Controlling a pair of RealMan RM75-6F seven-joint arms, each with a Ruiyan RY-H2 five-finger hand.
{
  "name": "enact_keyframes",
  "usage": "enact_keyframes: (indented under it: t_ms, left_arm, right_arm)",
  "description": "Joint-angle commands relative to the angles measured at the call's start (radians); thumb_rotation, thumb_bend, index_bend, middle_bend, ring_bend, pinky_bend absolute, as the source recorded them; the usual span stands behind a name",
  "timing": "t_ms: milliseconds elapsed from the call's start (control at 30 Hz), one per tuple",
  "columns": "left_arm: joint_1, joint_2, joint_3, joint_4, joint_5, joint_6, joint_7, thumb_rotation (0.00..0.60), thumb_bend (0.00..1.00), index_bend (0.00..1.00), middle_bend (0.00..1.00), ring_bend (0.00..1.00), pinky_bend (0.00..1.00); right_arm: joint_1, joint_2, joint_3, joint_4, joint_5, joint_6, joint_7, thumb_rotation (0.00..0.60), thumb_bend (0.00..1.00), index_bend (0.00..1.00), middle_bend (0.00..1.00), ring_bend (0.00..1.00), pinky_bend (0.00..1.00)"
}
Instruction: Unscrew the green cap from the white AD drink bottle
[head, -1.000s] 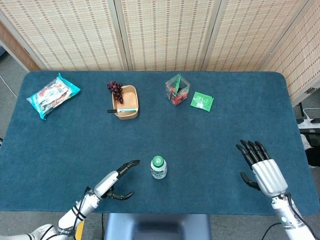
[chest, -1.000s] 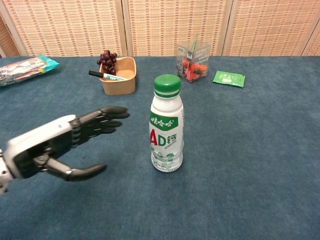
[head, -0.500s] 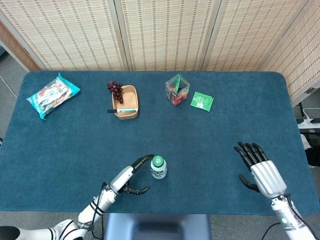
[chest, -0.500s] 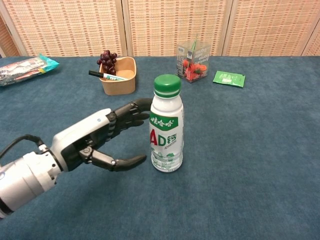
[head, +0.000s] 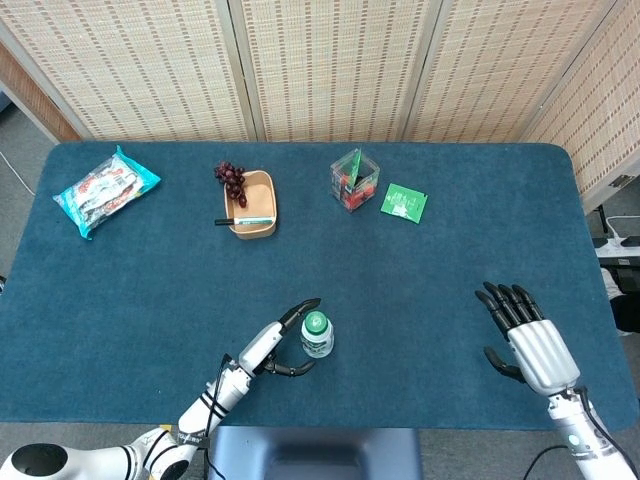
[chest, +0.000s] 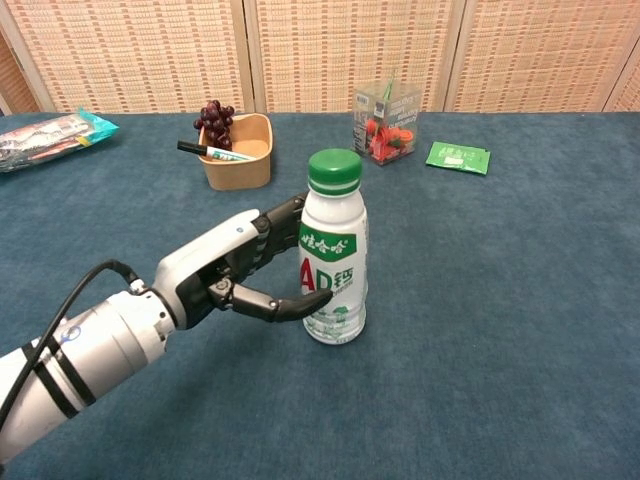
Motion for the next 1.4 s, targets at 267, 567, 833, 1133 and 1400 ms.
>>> enact_keyframes:
  t_ms: [267, 567, 833, 1133, 1400]
  left_arm:
    - [-0.041, -0.018, -0.023, -0.003, -0.024, -0.039, -0.053, 0.6, 0.32, 0.0, 0.0, 0.0, 0.0]
    - [-0.065, -0.058, -0.041, 0.041, -0.059, -0.076, -0.065, 0.6, 0.32, 0.0, 0.0, 0.0, 0.0]
    - [-0.075, -0.072, -0.05, 0.052, -0.091, -0.109, -0.06, 0.6, 0.34, 0.24, 0.25, 0.0, 0.0]
    - [-0.064, -0.088, -0.065, 0.045, -0.136, -0.13, -0.075, 0.6, 0.46, 0.42, 0.45, 0.04, 0.0]
    - [-0.044, -0.084, -0.083, 0.02, -0.179, -0.135, -0.045, 0.6, 0.7, 0.57, 0.59, 0.12, 0.0]
  right_arm:
    - [-0.002, 0.007, 0.002, -0.002, 0.005, 0.004, 0.005, 0.6, 0.27, 0.0, 0.0, 0.0, 0.0]
    - [-0.009, 0.021, 0.002, -0.004, 0.009, 0.016, 0.011, 0.6, 0.27, 0.0, 0.0, 0.0, 0.0]
    - [-0.006, 0.023, 0.002, -0.004, 0.011, 0.009, 0.009, 0.6, 0.27, 0.0, 0.0, 0.0, 0.0]
    - [0.05, 0.024, 0.007, -0.04, -0.023, -0.062, -0.035, 0.6, 0.27, 0.0, 0.0, 0.0, 0.0]
    - [0.214, 0.035, 0.061, -0.13, -0.012, -0.27, -0.038, 0.6, 0.27, 0.1, 0.0, 0.0, 0.0]
